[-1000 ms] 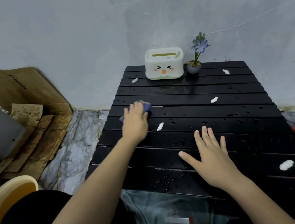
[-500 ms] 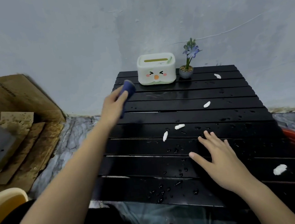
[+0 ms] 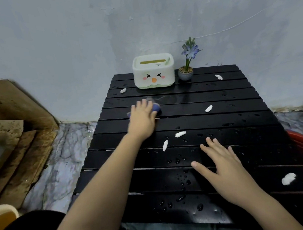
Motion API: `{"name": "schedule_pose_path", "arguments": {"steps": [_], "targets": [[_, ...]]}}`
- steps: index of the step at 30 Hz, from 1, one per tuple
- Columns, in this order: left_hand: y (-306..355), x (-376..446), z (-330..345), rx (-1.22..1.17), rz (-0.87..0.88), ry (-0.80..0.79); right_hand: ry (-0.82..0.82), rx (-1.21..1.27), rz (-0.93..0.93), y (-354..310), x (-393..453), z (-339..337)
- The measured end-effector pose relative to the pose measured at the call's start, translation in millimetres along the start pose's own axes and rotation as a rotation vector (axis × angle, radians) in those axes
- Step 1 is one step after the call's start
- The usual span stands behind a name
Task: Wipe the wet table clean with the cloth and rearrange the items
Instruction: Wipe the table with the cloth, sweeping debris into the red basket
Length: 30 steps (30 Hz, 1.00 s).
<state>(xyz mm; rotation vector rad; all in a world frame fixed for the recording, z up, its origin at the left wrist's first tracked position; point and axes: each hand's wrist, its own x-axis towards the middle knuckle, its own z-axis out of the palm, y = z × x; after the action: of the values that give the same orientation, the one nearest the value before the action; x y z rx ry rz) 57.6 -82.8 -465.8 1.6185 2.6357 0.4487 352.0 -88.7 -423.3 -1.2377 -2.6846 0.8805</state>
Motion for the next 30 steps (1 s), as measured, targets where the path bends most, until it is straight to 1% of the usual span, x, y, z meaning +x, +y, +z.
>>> {"name": "schedule_pose_path", "arguments": {"steps": [1,3,5,7,10,13,17,18,20,22,25,27,30], "targets": [[23.2,3.0,4.5,-0.028,0.075,-0.02,0.0,-0.006,-0.003,0.4,-0.2,0.1],[63.7,7.5,12.8,-0.11,0.194,-0.11,-0.003,-0.02,-0.009,1.7,-0.5,0.7],[84.3,10.5,18.8,-0.156,0.273,-0.19,-0.005,-0.022,-0.011,2.8,-0.5,0.8],[81.5,10.6,17.9,-0.197,0.302,-0.231,-0.006,-0.018,-0.016,3.1,-0.7,0.8],[48.5,5.3,6.7,-0.263,0.302,-0.228,-0.002,-0.015,-0.02,4.5,-0.3,0.8],[-7.1,-5.9,-7.8,-0.273,0.199,-0.16,0.013,0.001,-0.023,4.1,-0.5,1.2],[-98.3,-36.4,-24.3,-0.24,-0.074,-0.043,0.019,-0.004,-0.023,3.5,-1.6,1.8],[-111.6,-46.3,-26.9,-0.236,-0.147,-0.013,0.021,-0.002,-0.024,3.1,-1.7,2.3],[-116.2,-63.1,-28.3,-0.176,-0.247,0.047,0.022,-0.001,-0.026,2.2,-1.8,3.0],[-97.1,-75.1,-27.0,-0.079,-0.246,0.091,0.02,-0.009,-0.029,1.9,-1.5,3.6],[-42.2,-82.9,-24.1,-0.062,-0.138,0.088,0.018,-0.016,-0.033,2.5,-1.2,3.9],[1.6,-81.5,-16.9,-0.137,-0.042,0.024,0.014,-0.032,-0.033,2.7,-1.1,4.4],[61.0,-76.4,-6.8,-0.319,0.089,-0.15,-0.006,-0.064,-0.047,4.2,-1.2,4.9]]}}
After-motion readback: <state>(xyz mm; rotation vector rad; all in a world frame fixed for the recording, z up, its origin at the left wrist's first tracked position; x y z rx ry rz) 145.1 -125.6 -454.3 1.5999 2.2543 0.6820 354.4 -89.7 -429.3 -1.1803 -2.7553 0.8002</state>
